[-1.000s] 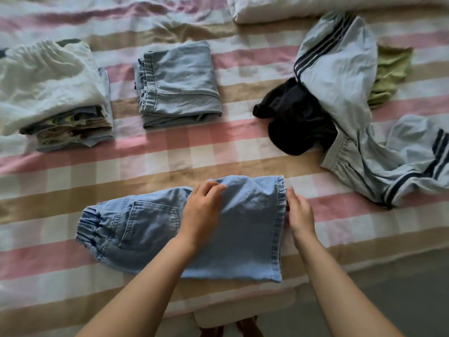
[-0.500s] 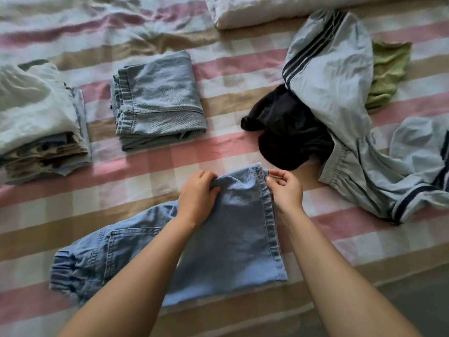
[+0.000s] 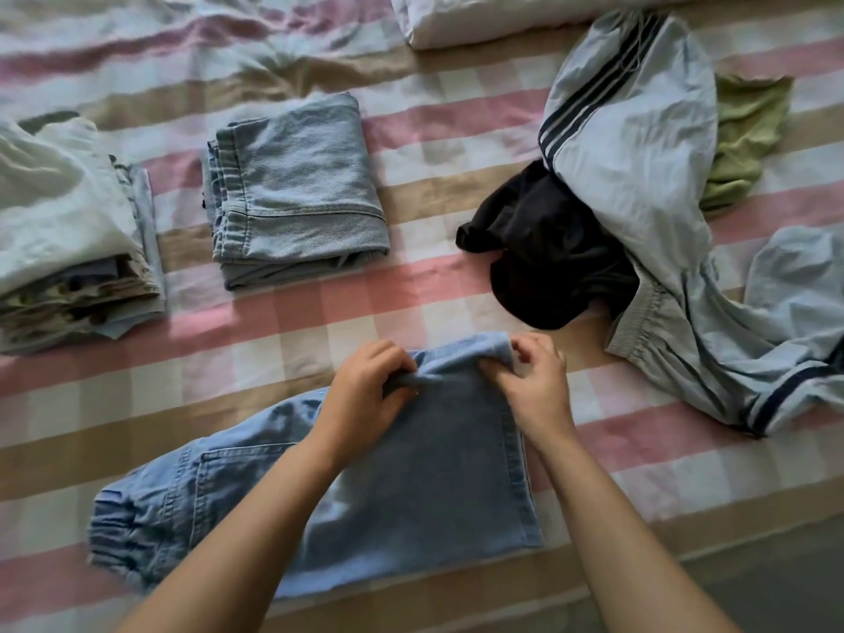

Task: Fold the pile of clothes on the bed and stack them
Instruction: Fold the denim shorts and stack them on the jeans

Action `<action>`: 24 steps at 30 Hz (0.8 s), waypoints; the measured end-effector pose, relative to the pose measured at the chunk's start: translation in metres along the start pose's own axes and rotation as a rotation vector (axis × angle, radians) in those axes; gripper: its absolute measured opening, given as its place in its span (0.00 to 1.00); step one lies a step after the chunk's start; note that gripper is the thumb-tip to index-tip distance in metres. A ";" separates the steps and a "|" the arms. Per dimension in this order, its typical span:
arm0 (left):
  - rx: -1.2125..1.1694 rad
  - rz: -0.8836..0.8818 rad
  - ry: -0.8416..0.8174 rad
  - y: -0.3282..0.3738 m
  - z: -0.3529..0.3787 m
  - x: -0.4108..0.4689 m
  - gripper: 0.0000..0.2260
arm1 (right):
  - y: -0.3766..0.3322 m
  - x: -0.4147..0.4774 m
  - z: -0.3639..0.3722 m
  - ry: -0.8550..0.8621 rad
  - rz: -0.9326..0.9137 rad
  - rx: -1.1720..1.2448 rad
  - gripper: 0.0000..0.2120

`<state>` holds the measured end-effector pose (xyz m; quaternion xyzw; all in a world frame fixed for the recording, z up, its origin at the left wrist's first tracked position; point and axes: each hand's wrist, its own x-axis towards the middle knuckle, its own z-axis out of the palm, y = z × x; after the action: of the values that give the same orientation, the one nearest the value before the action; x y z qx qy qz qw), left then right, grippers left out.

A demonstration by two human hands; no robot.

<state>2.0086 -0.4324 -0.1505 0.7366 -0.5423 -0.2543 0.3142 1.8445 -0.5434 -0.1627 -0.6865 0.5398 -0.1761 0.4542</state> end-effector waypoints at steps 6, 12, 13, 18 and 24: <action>0.328 0.226 -0.303 -0.001 -0.009 -0.037 0.12 | 0.023 -0.074 -0.023 -0.178 -0.431 -0.213 0.19; 0.278 -0.018 -0.297 -0.007 0.014 -0.020 0.15 | 0.044 -0.066 -0.006 -0.271 -0.338 -0.274 0.26; 0.190 -0.062 -0.226 -0.006 0.015 -0.014 0.12 | 0.044 -0.061 -0.007 -0.263 -0.264 -0.223 0.26; -0.030 -0.268 0.132 -0.010 0.006 0.010 0.05 | 0.029 -0.026 -0.014 0.030 0.031 0.137 0.16; 0.219 -0.460 -0.223 -0.031 -0.001 0.029 0.10 | 0.020 0.019 0.000 -0.162 0.191 0.099 0.06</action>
<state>2.0373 -0.4531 -0.1735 0.8373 -0.4161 -0.3387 0.1051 1.8396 -0.5605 -0.1840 -0.6208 0.5547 -0.1025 0.5443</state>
